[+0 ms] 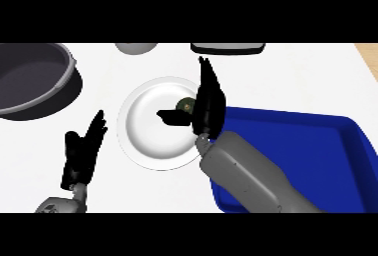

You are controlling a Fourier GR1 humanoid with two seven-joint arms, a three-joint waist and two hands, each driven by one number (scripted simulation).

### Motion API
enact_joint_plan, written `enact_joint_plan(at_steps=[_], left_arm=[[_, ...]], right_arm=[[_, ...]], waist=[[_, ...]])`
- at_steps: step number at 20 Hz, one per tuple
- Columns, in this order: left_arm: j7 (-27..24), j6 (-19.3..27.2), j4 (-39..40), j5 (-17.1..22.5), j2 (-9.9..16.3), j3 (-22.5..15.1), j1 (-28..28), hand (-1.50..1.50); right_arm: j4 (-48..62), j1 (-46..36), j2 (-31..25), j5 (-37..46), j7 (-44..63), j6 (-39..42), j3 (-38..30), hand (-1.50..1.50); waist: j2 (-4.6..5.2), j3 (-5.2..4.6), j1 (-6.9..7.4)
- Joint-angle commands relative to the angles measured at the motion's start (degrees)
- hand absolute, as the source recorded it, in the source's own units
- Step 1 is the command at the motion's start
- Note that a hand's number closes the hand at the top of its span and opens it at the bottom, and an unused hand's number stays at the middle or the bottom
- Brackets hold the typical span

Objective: Pick the squash from the tray and place it in the plate

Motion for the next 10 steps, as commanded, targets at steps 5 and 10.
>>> enact_joint_plan(at_steps=[5, 10], left_arm=[[0.2, -0.1, 0.3, -0.7, -0.6, 1.4, 0.0, 0.0], [0.4, -1.6, -3.2, -1.1, 0.3, 1.9, 2.2, 0.0]], right_arm=[[-5.1, 8.7, 0.3, -8.8, -11.2, -11.3, 5.0, -1.5], [-6.4, 13.2, 0.3, -13.7, -22.3, -11.2, 6.0, -1.5]], waist=[[0.1, -0.05, -0.18], [0.04, -0.04, -0.22]])
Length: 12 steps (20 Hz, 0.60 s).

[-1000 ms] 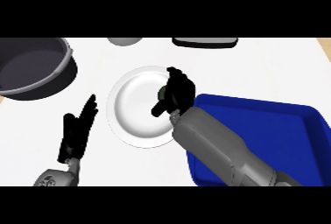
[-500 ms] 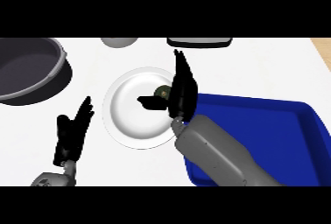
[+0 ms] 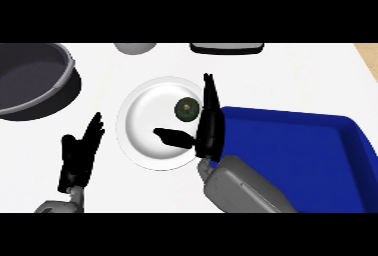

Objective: Pick the squash from the tray and place it in the plate

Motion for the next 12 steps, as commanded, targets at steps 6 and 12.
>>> enact_joint_plan(at_steps=[6, 12], left_arm=[[2.2, 0.0, -0.4, -2.3, -1.9, 0.8, -1.5, 0.0], [2.5, -1.8, 1.1, -1.4, -1.2, 2.9, -2.9, 0.0]], right_arm=[[7.4, -3.3, 0.2, -9.5, -7.1, -7.0, 4.9, -1.5], [11.2, -0.2, 0.1, -9.1, -7.3, -8.6, 5.5, -1.5]], waist=[[0.0, -0.02, 0.14], [0.03, -0.02, -0.04]])
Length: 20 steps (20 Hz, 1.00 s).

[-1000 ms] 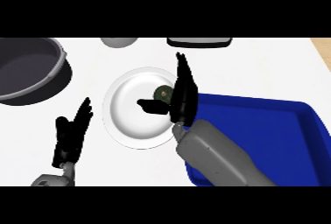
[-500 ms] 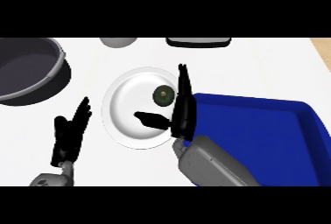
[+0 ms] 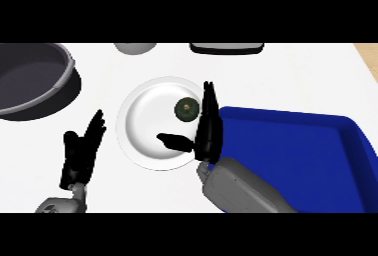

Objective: Pick the squash from the tray and place it in the plate

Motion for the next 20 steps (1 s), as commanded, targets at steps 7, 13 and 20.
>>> enact_joint_plan(at_steps=[7, 13, 20], left_arm=[[1.5, 0.1, -0.8, -2.3, -2.1, -0.5, -0.6, 0.0], [-1.3, -0.1, -2.0, -2.6, -2.8, -0.1, 3.8, 0.0], [-0.2, -3.6, 1.3, 0.3, 0.4, 5.5, -0.2, 0.0]], right_arm=[[6.8, -2.5, 0.3, -2.9, 2.5, -5.7, 2.2, -1.5], [3.0, 2.7, -0.6, 5.3, 5.1, -3.2, -1.9, -1.5], [-7.4, 13.0, -5.9, 12.2, 7.8, -0.5, -3.3, -1.5]], waist=[[0.01, 0.0, 0.05], [-0.24, -0.02, -0.87], [-0.3, -0.03, -1.25]])
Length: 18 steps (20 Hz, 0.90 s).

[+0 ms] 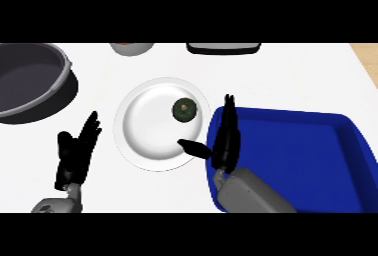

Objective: Pick the squash from the tray and place it in the plate

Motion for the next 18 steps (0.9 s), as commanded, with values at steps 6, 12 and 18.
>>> enact_joint_plan(at_steps=[6, 12, 18], left_arm=[[0.2, 1.1, 0.5, -2.9, -2.3, -0.5, -0.6, 0.0], [1.7, 2.0, -6.0, -5.3, -4.7, -3.7, 4.3, 0.0], [5.5, 0.0, -5.8, -3.5, -2.3, 0.5, -1.0, 0.0]], right_arm=[[-7.6, 12.0, -0.5, 7.5, -3.6, 0.6, -5.7, -1.5], [-9.0, 15.0, 1.4, 12.1, -4.1, 0.8, -10.3, -1.5], [-13.1, 19.6, 2.6, 20.4, 0.9, 3.3, -13.9, -1.5]], waist=[[0.08, 0.02, 0.03], [0.06, 0.02, 0.19], [0.06, 0.01, 0.09]])
